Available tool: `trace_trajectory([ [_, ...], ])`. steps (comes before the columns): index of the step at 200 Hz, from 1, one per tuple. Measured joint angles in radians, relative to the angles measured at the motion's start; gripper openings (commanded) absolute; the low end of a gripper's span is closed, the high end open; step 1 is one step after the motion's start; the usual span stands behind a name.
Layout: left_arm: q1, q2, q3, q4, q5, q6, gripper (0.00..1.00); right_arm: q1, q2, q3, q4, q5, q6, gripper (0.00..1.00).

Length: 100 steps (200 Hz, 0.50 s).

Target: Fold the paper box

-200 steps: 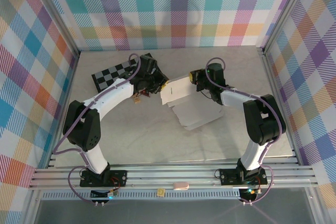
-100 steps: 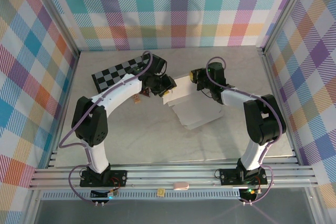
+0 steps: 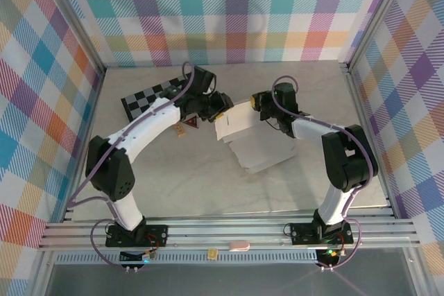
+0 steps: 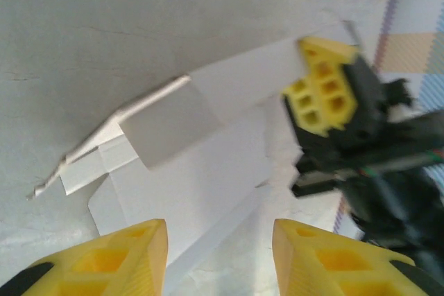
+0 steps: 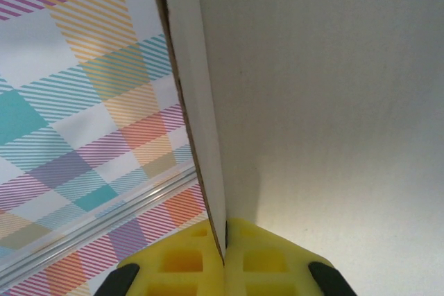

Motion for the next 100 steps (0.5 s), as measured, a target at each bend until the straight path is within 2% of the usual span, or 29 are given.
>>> trace_trajectory([
  [52, 0.002, 0.009, 0.200, -0.086, -0.035, 0.012, 0.45, 0.000, 0.000, 0.000, -0.005, 0.000, -0.001, 0.00],
  [100, 0.001, 0.146, 0.217, -0.120, -0.046, -0.012, 0.45, 0.000, -0.003, 0.000, -0.010, 0.000, -0.003, 0.00],
])
